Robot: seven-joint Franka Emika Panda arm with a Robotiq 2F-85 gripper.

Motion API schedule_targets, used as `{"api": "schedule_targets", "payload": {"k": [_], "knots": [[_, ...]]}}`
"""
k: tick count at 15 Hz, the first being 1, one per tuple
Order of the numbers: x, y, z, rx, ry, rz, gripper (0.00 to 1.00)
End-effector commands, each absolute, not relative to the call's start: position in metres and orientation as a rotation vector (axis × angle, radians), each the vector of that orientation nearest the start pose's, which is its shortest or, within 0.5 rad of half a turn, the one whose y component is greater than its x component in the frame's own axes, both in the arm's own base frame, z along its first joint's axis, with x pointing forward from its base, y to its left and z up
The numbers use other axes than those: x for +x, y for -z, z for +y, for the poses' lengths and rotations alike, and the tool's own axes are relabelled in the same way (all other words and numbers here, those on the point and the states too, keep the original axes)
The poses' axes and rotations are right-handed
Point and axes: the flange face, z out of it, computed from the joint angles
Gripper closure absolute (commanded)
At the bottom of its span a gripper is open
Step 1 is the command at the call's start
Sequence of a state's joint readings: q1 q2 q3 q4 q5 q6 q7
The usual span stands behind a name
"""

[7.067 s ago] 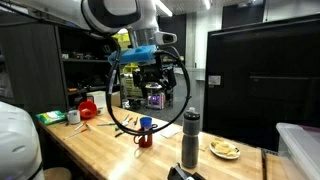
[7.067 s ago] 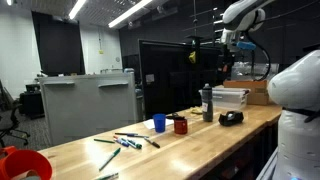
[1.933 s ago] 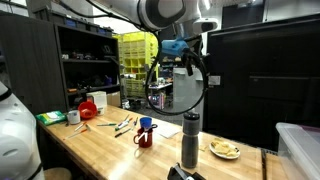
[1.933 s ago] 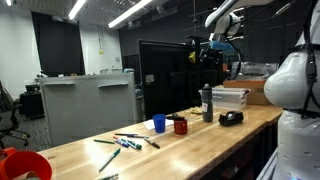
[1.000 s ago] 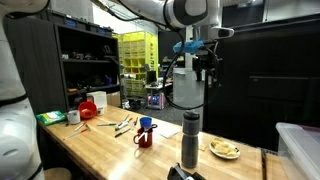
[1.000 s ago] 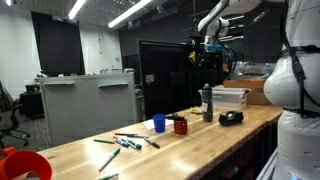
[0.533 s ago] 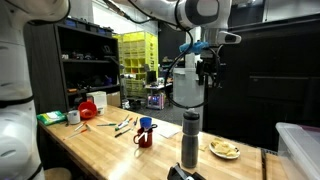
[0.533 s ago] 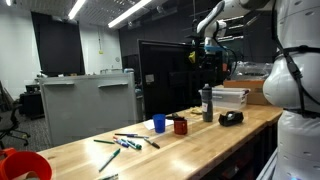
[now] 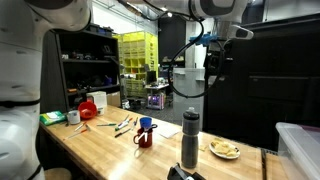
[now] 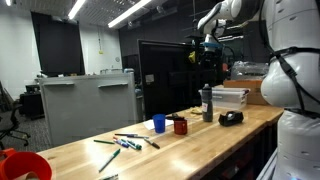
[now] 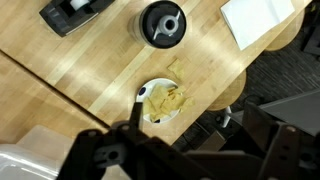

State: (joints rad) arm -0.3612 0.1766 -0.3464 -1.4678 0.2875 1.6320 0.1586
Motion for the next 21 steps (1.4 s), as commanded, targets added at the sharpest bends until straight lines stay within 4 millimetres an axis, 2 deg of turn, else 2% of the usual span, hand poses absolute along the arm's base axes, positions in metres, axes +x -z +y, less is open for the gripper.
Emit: {"api": "schedule_targets", "payload": {"k": [1,6,9,15,21], "knots": [[0.502,-0.597,-0.378,-2.554,0.044,1.298,0.00],[0.508,-0.604,-0.399,-2.531,0.091,1.342,0.00],[0.512,-0.599,-0.408,-2.539,0.083,1.383,0.00],[0.507,-0.570,-0.402,-2.545,-0.217,1.352,0.00],[0.508,-0.552,-0.405,-2.535,-0.360,1.353,0.00]]}}
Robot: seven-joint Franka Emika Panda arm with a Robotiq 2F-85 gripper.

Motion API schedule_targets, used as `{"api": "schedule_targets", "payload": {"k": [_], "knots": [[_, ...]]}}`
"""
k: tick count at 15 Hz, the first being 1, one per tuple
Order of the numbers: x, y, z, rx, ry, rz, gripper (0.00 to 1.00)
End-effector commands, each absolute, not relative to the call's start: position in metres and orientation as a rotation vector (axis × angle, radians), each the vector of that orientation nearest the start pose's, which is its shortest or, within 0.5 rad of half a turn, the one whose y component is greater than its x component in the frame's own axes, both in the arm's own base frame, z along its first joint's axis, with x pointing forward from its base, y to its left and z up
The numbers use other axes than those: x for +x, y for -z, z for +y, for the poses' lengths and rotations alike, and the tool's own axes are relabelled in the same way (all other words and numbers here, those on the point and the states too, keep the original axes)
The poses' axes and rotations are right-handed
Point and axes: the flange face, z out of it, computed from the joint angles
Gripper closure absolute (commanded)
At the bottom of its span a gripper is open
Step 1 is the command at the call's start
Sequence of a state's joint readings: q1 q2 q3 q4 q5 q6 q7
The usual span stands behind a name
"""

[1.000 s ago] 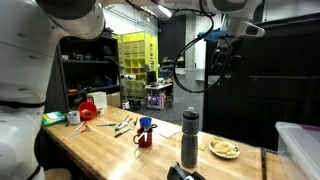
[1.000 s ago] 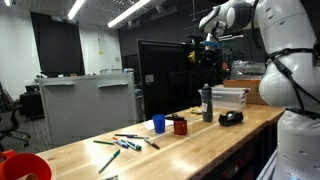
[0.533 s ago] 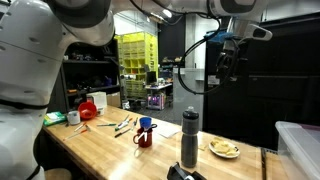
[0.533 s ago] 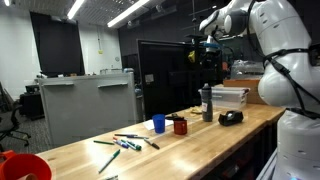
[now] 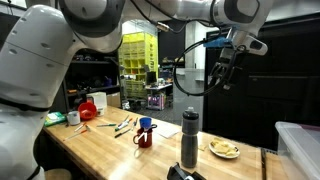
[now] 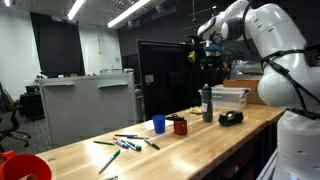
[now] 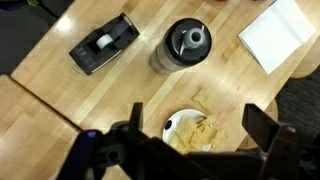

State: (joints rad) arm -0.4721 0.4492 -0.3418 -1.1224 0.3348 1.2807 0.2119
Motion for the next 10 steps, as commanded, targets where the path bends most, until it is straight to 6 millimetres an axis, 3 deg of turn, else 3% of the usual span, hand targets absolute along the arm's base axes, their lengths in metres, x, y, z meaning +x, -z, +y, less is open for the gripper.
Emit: {"api": "schedule_targets", "payload": {"k": [1,10], "knots": [[0.509,-0.550,-0.406,-2.527,-0.379,1.354,0.00],[0.510,-0.536,-0.425,-2.505,-0.435,1.309,0.00]]}}
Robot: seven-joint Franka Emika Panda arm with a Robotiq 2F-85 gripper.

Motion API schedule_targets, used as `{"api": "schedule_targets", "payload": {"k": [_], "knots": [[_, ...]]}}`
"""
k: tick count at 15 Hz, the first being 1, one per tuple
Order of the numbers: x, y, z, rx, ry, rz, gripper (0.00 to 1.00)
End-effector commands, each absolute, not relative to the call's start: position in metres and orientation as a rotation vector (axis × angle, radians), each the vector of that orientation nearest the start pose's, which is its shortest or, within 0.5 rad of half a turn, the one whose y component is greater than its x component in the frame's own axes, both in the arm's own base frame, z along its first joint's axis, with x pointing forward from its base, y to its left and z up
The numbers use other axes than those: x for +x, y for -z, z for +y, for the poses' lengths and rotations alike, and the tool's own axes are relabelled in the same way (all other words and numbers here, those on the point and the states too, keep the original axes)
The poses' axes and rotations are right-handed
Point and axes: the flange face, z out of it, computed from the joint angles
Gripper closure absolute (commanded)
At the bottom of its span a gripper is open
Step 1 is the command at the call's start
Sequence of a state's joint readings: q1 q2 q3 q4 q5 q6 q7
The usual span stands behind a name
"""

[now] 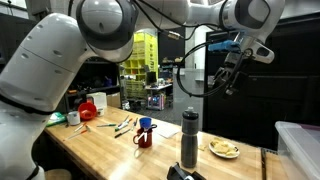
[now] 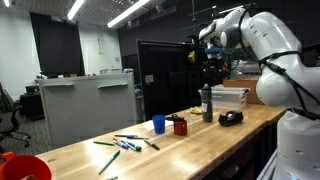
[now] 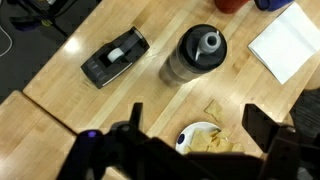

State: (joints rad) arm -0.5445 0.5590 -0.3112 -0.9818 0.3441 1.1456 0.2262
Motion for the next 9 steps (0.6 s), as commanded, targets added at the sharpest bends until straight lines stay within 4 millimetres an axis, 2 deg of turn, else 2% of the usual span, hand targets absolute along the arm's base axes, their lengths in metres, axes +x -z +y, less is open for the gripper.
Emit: {"api": "schedule_targets", "payload": {"k": [1,5,9], "knots": [[0.5114,-0.5354,-0.4286,-2.525,-0.424,1.298,0.00],[0.5175,-0.5332,-0.4328,-2.639,-0.368,1.209,0.00],[0.5201,-0.5360,-0.4339,-2.829,-0.305,1.105,0.00]]}}
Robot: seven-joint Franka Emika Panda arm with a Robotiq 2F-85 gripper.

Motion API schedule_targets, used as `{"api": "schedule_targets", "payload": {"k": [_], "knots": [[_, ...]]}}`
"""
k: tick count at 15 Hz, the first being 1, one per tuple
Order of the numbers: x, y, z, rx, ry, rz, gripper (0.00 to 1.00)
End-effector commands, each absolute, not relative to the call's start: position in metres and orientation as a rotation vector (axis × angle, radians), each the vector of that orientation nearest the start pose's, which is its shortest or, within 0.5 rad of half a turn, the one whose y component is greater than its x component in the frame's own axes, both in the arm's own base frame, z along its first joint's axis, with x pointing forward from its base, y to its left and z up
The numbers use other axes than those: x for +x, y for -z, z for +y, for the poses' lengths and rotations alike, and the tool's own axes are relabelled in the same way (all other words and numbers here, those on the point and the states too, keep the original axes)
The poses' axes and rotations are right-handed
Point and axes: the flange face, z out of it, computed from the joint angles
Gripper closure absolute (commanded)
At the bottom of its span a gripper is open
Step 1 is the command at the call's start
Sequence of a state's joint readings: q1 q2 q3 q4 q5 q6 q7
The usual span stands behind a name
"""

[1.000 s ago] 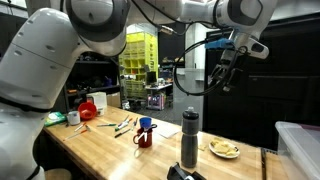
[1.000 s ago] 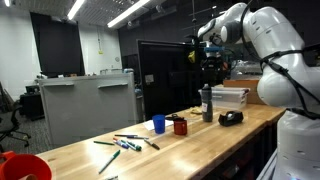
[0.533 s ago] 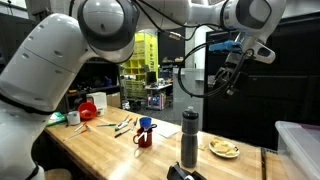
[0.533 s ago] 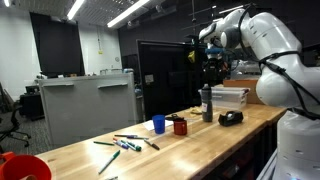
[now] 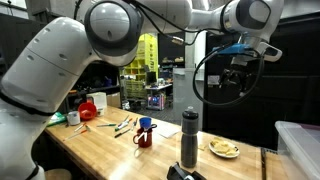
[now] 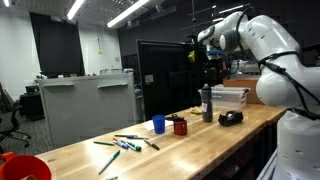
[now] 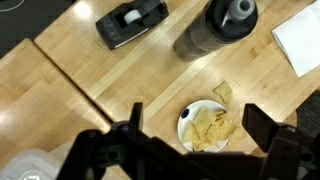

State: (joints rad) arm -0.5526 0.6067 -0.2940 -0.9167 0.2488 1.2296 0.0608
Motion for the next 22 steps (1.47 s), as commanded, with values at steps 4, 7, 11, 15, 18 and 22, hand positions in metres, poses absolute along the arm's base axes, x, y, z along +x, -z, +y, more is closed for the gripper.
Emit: {"api": "schedule_targets", "payload": {"k": [4,7,11,15,18,22], "knots": [[0.518,-0.534,-0.425,-3.020,-0.258,0.945,0.00],[0.513,-0.531,-0.411,-3.110,-0.241,0.838,0.00],[0.502,-0.523,-0.393,-3.227,-0.216,0.737,0.00],[0.484,-0.506,-0.372,-3.321,-0.216,0.646,0.00],[0.467,-0.487,-0.354,-3.350,-0.221,0.590,0.00],[0.447,-0.472,-0.340,-3.436,-0.052,0.472,0.00]]}}
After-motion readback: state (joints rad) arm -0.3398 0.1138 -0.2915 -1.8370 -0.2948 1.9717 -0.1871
